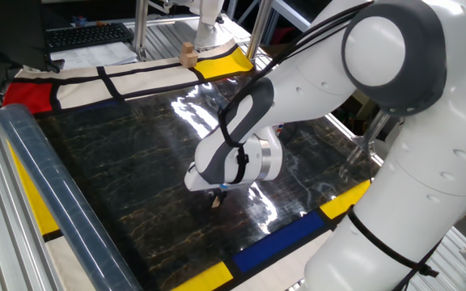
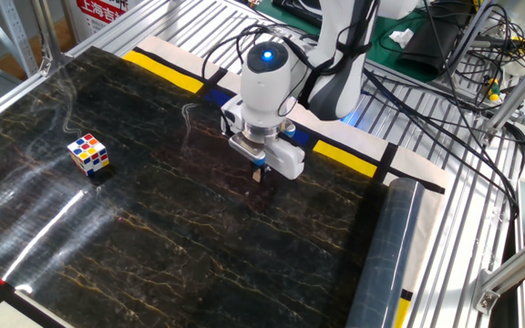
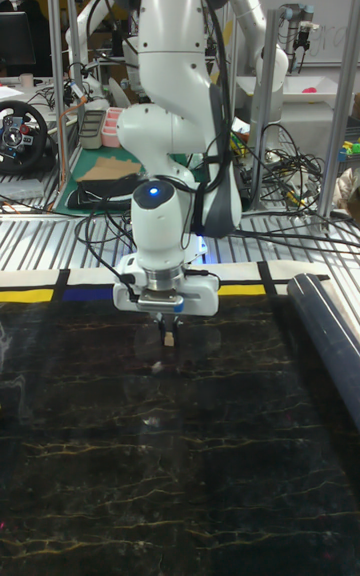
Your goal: Hold a small block with the gripper and sweep it from left to right on the table
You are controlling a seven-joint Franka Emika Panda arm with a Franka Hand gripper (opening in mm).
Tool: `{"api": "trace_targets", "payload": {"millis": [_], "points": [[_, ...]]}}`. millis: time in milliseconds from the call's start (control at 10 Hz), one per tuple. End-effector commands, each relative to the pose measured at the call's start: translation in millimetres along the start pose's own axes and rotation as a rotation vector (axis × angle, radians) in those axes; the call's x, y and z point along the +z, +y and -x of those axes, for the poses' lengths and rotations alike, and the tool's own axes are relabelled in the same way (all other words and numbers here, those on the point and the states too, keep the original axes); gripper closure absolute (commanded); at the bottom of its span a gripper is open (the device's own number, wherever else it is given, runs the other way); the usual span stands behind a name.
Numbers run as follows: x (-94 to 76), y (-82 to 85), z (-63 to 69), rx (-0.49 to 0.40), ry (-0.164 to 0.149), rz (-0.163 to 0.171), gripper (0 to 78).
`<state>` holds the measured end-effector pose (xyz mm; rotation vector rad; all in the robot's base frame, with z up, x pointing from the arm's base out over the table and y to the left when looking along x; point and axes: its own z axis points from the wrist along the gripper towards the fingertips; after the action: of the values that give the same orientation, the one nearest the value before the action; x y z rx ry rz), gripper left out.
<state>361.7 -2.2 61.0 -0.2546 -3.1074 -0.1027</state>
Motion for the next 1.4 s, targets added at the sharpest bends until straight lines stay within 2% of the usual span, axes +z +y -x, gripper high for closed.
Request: {"api": "trace_targets", "payload": {"millis": [100, 200, 400, 1000, 1400], "points": [[26.1, 87.5, -63.8, 0.064, 0.056, 0.024, 76.4], [22.2, 89.1, -61.9, 0.066, 0.06, 0.033, 76.4], [19.9, 89.7, -61.6, 0.065, 0.059, 0.033, 76.4], [-4.4, 93.2, -61.1, 0.064, 0.06, 0.03, 76.4], [-4.0, 92.3, -60.0, 0.059, 0.06, 0.026, 76.4]]}}
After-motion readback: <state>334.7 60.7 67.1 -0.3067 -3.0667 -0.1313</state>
